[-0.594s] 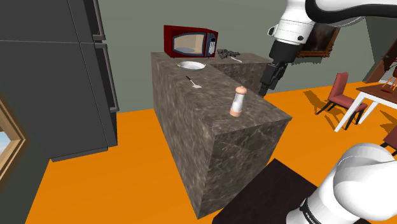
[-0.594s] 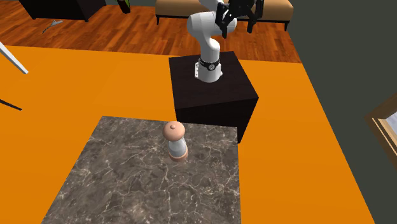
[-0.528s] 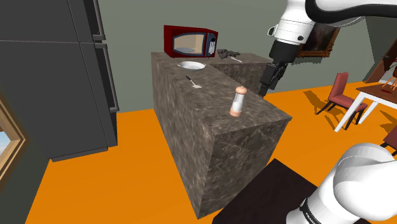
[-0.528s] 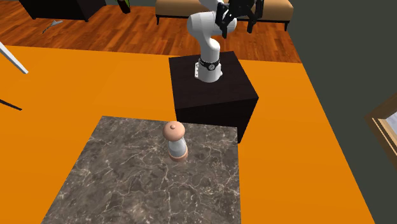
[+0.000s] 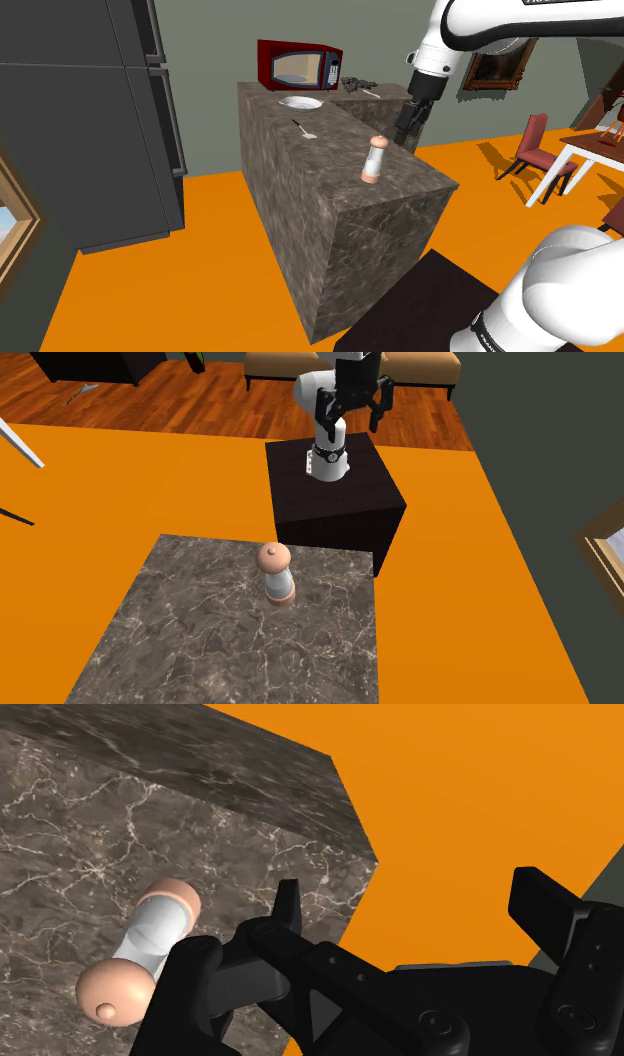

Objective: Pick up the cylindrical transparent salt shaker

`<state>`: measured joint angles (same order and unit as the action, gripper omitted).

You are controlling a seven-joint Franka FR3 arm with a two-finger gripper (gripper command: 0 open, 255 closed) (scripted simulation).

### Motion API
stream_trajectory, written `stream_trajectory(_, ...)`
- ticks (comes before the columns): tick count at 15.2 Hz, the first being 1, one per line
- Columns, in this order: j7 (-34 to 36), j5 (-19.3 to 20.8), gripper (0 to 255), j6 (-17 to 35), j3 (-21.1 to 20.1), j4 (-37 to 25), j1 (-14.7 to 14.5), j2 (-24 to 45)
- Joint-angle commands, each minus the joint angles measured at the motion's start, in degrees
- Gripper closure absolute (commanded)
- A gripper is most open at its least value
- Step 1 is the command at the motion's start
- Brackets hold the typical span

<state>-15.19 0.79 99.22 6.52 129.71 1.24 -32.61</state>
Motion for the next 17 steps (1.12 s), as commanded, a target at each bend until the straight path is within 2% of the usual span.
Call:
stream_trajectory(1,-2.28,0.49,0,2.27,1.79,-1.7,0.37,3.93)
stream_trajectory(9,-10.6,-0.48,0,8.06,7.61,-11.37,1.34,19.48)
stream_trajectory(17,-19.3,-5.38,0,9.96,11.59,-26.02,3.51,36.85)
